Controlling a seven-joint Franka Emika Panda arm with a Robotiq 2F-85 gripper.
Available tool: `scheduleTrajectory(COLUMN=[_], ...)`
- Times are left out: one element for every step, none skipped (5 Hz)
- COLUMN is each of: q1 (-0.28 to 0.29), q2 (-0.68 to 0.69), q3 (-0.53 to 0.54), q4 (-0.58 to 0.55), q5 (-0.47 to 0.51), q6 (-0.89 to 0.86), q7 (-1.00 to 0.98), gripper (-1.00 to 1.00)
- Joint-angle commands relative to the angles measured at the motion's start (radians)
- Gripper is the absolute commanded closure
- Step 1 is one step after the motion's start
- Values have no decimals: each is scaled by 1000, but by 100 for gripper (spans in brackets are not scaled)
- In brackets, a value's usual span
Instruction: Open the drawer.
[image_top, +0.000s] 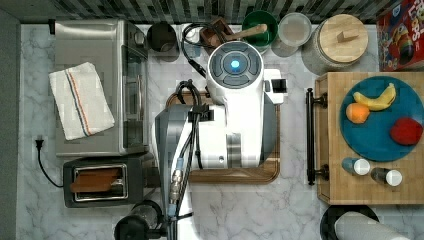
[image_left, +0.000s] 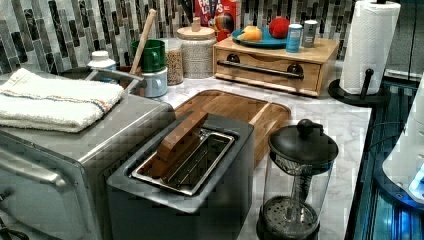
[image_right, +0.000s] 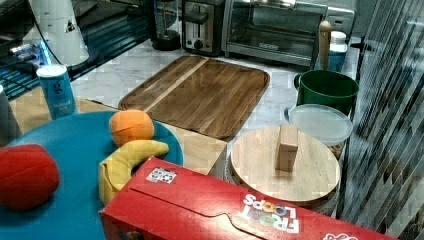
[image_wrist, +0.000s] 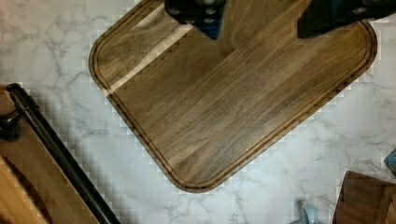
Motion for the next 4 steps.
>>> scheduleTrajectory(q1=[0, -14, -33, -64], q2=[1, -5, -40, -43], q3=[1, -6, -16, -36], q4=[0, -29, -97, -112], q5=[-1, 22, -9, -15], q6=[1, 24, 71, 67], q7=[-2, -114, -266, -451], gripper=[-100, -100, -100, -100])
